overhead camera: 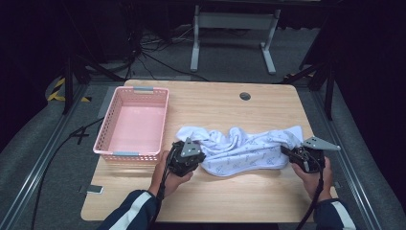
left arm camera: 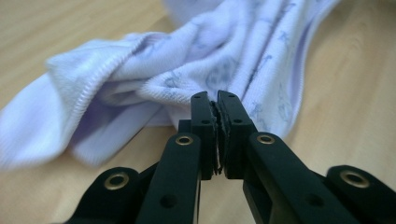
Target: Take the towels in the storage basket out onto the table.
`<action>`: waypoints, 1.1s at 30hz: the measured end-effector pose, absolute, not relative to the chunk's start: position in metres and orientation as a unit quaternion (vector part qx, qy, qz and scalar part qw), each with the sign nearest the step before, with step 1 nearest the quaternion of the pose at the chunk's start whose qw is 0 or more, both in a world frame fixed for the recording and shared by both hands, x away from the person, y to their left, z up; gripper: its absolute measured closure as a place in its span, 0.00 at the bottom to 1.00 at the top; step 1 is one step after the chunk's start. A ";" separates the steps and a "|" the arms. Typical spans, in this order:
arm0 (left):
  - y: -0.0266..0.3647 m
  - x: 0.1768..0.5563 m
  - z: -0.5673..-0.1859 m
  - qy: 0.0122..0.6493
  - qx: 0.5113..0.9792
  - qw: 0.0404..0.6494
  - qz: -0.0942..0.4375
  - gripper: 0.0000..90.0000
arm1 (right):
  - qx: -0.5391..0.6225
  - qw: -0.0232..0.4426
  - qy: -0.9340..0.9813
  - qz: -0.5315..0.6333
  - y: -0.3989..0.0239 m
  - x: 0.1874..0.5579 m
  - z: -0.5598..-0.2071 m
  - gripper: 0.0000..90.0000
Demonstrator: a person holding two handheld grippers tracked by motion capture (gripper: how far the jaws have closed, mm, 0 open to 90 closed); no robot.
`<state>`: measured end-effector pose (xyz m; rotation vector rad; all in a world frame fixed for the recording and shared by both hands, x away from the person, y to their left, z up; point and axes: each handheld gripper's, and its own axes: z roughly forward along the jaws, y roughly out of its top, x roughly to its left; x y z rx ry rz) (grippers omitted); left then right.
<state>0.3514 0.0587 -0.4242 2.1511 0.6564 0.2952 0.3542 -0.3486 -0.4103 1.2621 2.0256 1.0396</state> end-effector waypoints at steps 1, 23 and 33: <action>0.059 0.346 -0.428 0.262 0.862 0.420 0.111 0.94 | 0.469 0.268 0.754 0.374 -0.347 0.355 -0.412 0.87; 0.061 0.354 -0.418 0.282 0.847 0.405 0.197 0.37 | 0.535 0.339 0.709 0.311 -0.365 0.358 -0.404 0.50; 0.051 0.386 -0.441 0.324 0.854 0.380 0.144 0.55 | 0.410 0.300 0.764 0.398 -0.315 0.330 -0.373 0.56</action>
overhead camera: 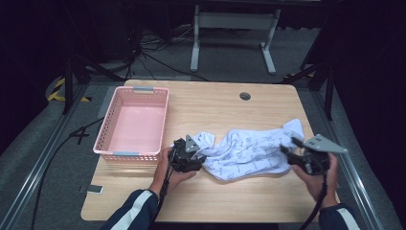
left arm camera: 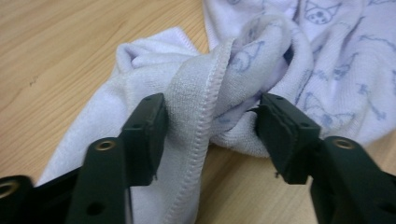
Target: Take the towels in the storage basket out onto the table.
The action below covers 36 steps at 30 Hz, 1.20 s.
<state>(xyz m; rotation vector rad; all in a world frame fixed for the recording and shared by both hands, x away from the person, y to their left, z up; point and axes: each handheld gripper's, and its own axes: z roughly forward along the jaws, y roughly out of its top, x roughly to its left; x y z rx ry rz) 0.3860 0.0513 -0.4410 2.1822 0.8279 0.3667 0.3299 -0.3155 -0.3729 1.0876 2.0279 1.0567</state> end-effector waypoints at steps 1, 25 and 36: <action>0.051 0.386 -0.442 0.325 0.855 0.379 0.144 0.60 | 0.394 0.283 0.780 0.395 -0.306 0.331 -0.379 0.56; 0.077 0.355 -0.388 0.267 0.847 0.414 0.197 0.97 | 0.266 0.243 0.856 0.372 -0.269 0.337 -0.401 0.91; 0.088 0.367 -0.395 0.332 0.836 0.385 0.205 0.84 | 0.443 0.278 0.772 0.361 -0.355 0.372 -0.402 0.90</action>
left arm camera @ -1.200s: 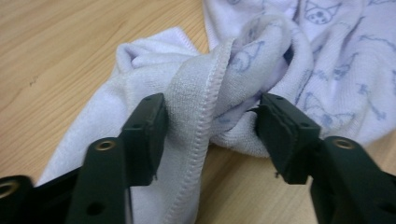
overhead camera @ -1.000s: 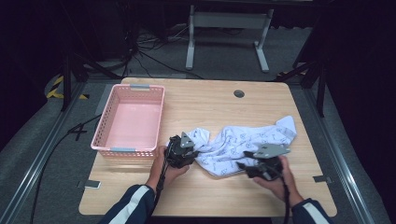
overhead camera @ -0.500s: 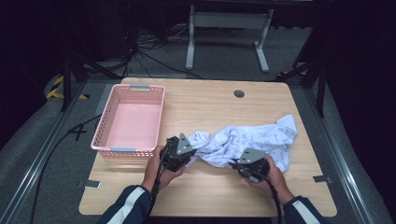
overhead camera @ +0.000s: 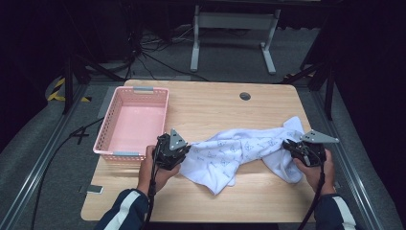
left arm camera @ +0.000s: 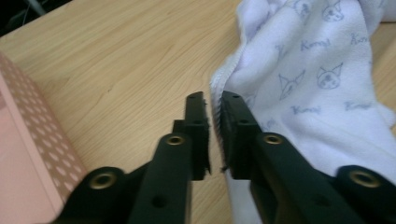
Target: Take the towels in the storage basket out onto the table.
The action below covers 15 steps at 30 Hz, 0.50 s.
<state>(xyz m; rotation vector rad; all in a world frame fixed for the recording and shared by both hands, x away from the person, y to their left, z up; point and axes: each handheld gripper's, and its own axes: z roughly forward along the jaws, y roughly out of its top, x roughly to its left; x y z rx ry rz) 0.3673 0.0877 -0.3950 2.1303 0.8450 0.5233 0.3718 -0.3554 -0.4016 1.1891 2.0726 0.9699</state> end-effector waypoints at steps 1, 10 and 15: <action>0.087 0.367 -0.395 0.329 0.837 0.388 0.204 0.80 | 0.450 0.273 0.773 0.353 -0.358 0.376 -0.407 0.88; 0.052 0.342 -0.399 0.195 0.867 0.445 0.110 0.57 | 0.455 0.284 0.774 0.336 -0.355 0.371 -0.404 0.58; 0.026 0.336 -0.422 0.153 0.904 0.391 0.085 0.44 | 0.427 0.308 0.775 0.350 -0.352 0.351 -0.389 0.67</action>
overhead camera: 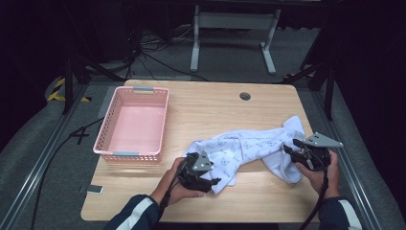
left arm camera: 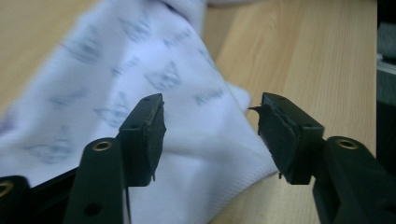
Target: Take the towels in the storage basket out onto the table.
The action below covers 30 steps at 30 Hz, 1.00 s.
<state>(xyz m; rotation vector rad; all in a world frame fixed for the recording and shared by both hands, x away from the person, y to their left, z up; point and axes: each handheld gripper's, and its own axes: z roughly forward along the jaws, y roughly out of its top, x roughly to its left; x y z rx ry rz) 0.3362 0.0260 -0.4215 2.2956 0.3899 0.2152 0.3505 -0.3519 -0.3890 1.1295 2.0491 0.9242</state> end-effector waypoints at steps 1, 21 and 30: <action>0.019 0.336 -0.435 0.148 0.917 0.358 0.094 0.41 | 0.405 0.288 0.787 0.367 -0.346 0.344 -0.387 0.69; 0.042 0.362 -0.449 0.203 0.906 0.365 0.075 0.90 | 0.167 0.104 0.913 0.356 -0.203 0.332 -0.456 0.72; 0.052 0.366 -0.440 0.230 0.889 0.385 0.095 0.91 | 0.159 0.124 0.921 0.334 -0.204 0.334 -0.457 1.00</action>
